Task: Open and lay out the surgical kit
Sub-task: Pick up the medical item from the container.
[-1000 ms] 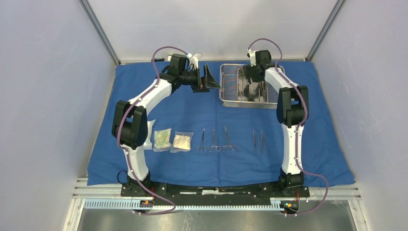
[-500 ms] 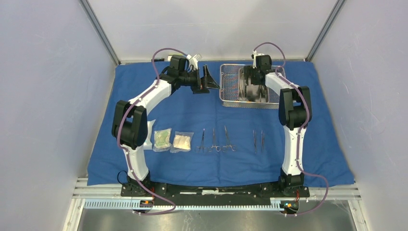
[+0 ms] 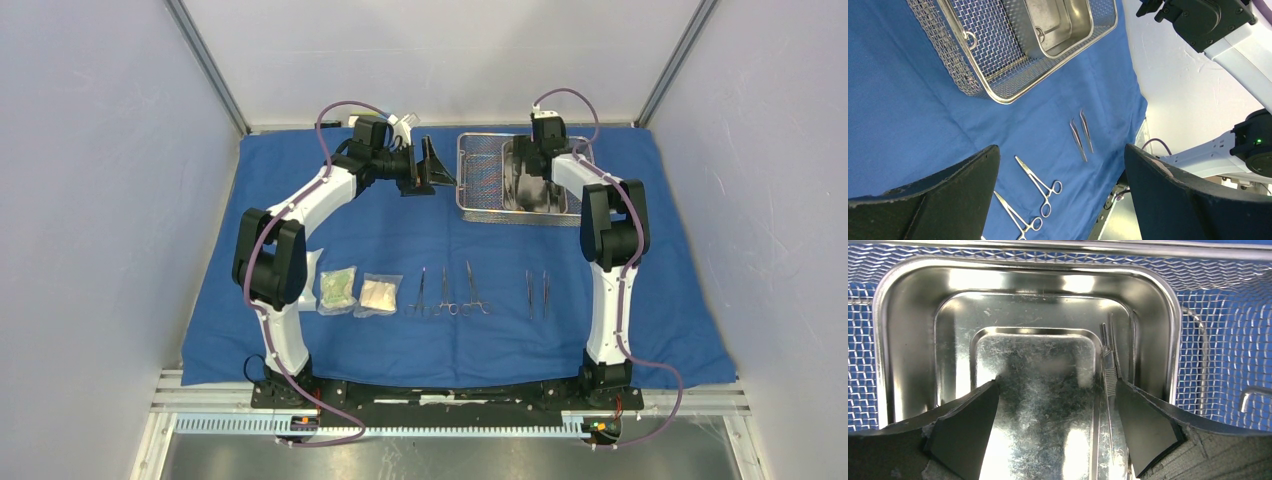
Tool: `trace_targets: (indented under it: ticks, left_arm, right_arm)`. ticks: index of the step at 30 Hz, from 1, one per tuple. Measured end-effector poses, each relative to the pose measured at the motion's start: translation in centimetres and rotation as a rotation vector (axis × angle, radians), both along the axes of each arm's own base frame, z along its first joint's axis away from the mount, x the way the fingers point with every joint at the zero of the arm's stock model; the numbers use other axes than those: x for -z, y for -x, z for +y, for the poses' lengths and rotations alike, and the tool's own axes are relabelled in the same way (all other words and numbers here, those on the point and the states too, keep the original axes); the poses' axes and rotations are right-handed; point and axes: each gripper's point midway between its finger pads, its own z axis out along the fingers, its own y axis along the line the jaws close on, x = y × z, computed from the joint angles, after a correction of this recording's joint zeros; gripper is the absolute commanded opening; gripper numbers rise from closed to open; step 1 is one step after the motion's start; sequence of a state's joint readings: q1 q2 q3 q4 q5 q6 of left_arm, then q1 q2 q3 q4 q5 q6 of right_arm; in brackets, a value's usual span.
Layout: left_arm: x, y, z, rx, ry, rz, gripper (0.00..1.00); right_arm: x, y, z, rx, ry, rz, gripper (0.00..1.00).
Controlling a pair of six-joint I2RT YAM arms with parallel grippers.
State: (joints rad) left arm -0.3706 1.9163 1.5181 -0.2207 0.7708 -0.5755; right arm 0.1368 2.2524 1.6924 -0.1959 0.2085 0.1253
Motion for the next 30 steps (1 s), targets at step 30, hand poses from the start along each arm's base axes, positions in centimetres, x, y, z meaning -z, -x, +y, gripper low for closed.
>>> trace_targets:
  ticks: [30]
  left_arm:
    - [-0.3, 0.1, -0.2, 0.014, 0.016, -0.003, 1.00]
  right_arm:
    - [-0.1, -0.4, -7.5, 0.082, 0.073, -0.007, 0.98]
